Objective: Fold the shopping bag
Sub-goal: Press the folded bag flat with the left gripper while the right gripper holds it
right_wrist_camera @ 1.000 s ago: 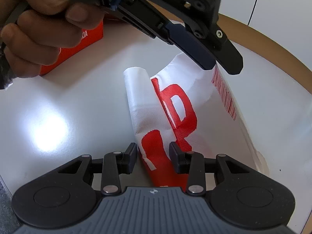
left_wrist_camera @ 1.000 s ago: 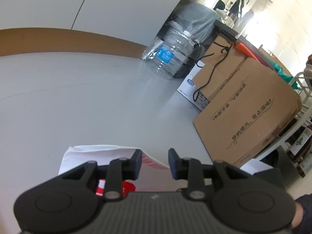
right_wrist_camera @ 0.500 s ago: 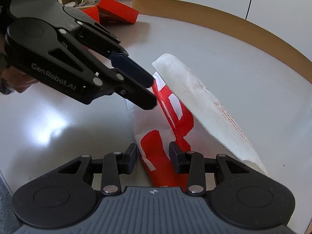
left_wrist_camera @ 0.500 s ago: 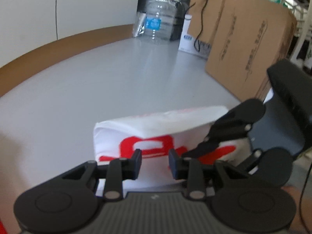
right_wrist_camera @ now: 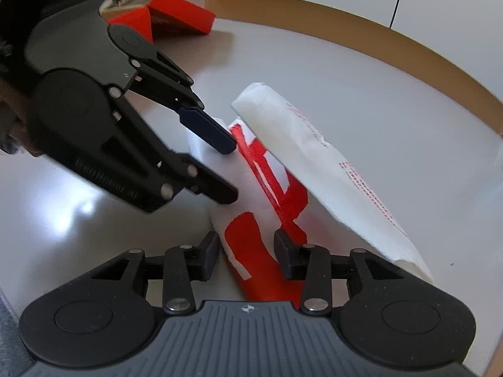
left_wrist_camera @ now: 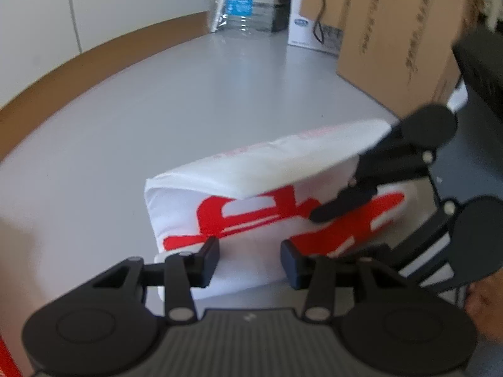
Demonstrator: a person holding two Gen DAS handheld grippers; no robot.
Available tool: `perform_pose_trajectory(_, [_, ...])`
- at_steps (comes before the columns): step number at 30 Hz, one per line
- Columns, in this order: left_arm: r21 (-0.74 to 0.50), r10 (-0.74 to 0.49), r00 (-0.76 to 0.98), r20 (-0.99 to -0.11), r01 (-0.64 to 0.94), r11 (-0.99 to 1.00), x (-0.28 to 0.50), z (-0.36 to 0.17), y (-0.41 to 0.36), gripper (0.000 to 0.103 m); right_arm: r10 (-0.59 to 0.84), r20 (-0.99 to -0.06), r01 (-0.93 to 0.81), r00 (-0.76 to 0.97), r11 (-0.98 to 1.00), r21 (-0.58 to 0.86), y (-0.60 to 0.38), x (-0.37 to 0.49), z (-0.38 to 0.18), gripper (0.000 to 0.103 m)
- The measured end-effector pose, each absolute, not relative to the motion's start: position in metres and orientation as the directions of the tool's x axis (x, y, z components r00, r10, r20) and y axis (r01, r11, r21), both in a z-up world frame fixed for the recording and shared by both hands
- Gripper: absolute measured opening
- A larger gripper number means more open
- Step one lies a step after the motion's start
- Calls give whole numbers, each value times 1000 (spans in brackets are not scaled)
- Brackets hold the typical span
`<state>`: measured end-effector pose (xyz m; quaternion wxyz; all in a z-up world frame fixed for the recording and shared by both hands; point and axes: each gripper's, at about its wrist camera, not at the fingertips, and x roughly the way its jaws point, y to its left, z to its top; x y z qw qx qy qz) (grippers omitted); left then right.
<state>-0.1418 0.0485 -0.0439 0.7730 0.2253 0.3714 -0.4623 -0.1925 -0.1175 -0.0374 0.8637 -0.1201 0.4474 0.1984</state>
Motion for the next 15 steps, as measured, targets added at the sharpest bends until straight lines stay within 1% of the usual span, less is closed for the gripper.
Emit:
perform_pose_trajectory(5, [-7,-551,286,-784,883,469,-143,-43,52,45,206,-827,-483,523,871,-88,-113,-193,-38,44])
perform_pose_trajectory(6, [-7,-551,285,-784,884,467,-144,-43,53,45,174,-829,-495,531,858,-137,-109,-196,-38,44])
perform_pose_trajectory(7, [-8,-552,284,-784,885,465,-144,-42,54,45,162,-830,-498,533,853,-154,-108,-197,-38,44])
perform_pose_trajectory(10, [-12,-554,278,-785,886,463,-146,-42,57,45,144,-830,-503,539,845,-180,-102,-196,-40,44])
perform_pose_trajectory(12, [-19,-555,273,-786,886,464,-146,-41,59,45,139,-831,-496,539,849,-180,-102,-194,-40,46])
perform_pose_trajectory(15, [-28,-553,260,-791,888,458,-147,-40,62,45,123,-827,-485,548,852,-195,-102,-192,-41,52])
